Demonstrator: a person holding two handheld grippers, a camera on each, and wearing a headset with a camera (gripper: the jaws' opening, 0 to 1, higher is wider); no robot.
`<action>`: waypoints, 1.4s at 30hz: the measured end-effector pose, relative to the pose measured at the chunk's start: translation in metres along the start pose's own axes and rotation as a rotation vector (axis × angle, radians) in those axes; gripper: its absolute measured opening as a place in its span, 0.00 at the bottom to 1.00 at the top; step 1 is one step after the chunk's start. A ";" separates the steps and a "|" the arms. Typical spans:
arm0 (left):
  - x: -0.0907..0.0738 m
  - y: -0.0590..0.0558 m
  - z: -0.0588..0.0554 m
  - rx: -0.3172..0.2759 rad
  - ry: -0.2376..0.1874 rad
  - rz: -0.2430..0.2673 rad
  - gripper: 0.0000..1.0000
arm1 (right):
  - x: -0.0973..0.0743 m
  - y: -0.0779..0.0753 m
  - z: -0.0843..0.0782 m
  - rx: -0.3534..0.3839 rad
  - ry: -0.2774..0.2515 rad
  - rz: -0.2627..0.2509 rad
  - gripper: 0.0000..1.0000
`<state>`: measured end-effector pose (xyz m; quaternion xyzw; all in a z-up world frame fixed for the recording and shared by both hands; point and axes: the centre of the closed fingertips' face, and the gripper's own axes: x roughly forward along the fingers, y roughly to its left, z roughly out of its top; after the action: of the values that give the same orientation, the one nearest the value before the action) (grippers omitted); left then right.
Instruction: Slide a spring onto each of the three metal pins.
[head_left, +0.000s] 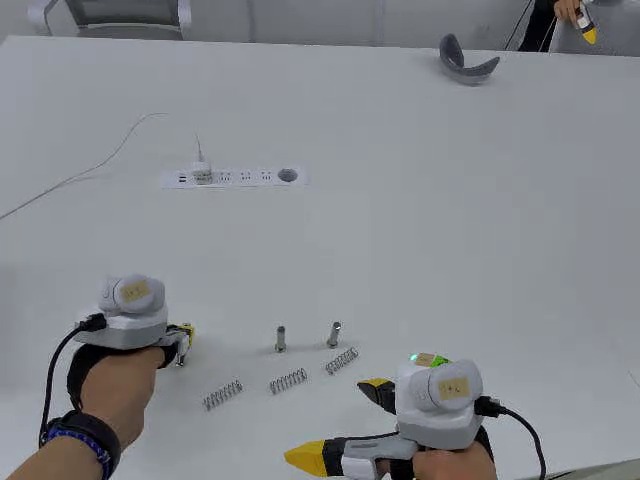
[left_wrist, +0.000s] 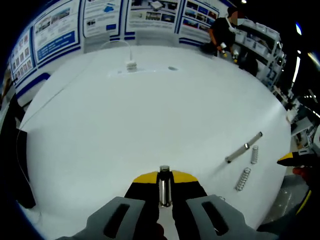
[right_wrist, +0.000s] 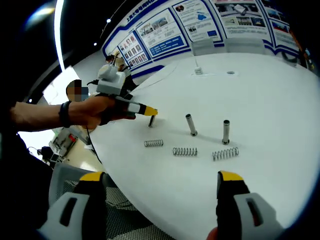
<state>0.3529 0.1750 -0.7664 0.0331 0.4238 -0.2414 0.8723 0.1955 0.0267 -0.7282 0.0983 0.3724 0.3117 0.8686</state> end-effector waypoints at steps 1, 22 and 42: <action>-0.001 0.000 0.000 0.004 0.000 -0.001 0.07 | 0.000 0.000 0.000 -0.001 -0.001 0.000 0.93; -0.022 0.009 -0.006 -0.008 -0.029 0.013 0.07 | -0.001 0.005 0.000 -0.011 -0.001 0.004 0.93; -0.021 0.003 -0.007 0.046 -0.063 0.015 0.07 | 0.000 0.006 -0.001 -0.019 0.006 0.011 0.93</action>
<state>0.3378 0.1875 -0.7554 0.0485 0.3901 -0.2453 0.8862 0.1919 0.0317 -0.7266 0.0909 0.3716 0.3202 0.8667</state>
